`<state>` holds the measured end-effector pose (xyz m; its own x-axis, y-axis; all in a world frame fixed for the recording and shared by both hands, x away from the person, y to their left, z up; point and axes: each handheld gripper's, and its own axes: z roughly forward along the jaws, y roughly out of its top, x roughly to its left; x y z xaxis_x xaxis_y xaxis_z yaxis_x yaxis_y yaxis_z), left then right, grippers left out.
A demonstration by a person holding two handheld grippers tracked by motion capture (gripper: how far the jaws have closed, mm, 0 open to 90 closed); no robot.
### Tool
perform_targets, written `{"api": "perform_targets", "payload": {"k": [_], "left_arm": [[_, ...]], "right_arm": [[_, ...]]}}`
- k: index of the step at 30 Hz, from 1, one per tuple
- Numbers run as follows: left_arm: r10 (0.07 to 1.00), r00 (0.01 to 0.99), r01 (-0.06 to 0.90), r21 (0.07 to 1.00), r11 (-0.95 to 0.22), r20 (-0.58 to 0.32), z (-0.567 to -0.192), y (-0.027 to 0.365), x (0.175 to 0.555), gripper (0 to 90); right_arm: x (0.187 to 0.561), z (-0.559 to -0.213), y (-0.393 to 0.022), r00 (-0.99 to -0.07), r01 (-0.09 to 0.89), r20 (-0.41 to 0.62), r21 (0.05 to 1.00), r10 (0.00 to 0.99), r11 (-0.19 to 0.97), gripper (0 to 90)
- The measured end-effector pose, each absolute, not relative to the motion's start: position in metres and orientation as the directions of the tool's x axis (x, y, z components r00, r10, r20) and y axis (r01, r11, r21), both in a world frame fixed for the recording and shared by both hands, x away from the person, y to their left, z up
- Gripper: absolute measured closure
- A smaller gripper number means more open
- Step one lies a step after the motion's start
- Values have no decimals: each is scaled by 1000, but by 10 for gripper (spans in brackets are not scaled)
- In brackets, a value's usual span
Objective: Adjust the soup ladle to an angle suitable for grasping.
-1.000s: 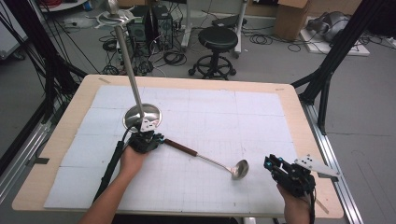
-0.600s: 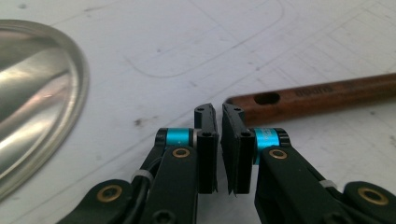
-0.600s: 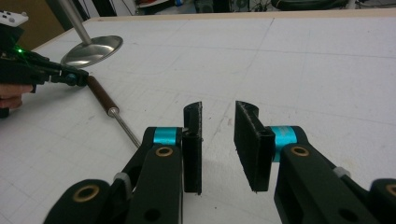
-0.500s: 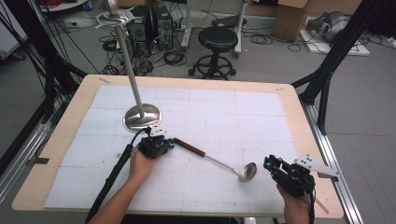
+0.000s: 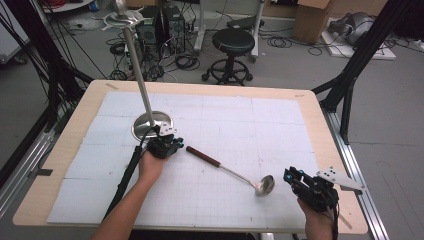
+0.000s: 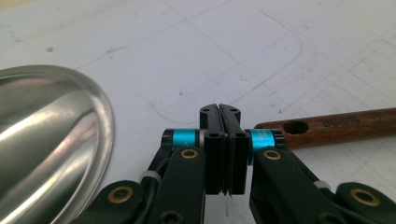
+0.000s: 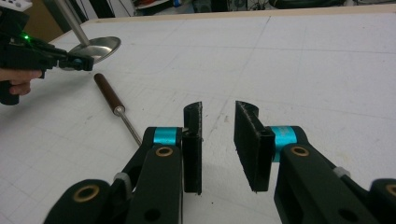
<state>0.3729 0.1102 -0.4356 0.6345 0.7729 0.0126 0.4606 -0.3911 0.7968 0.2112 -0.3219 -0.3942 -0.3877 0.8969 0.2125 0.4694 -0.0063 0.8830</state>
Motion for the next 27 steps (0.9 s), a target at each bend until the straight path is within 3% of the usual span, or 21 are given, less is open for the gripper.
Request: {"api": "perform_targets", "payload": {"k": [7, 19, 27], "left_arm": [[721, 693, 460, 770, -443, 1, -445, 103, 375, 892], [693, 719, 458, 786, -415, -53, -449, 86, 367, 894], [691, 723, 428, 800, -420, -24, -439, 74, 374, 891]], "right_arm": [[210, -393, -323, -386, 462, 214, 887, 897, -13, 721], [210, -393, -322, -386, 464, 217, 886, 896, -14, 721], [209, -393, -325, -383, 464, 223, 885, 896, -22, 722]]}}
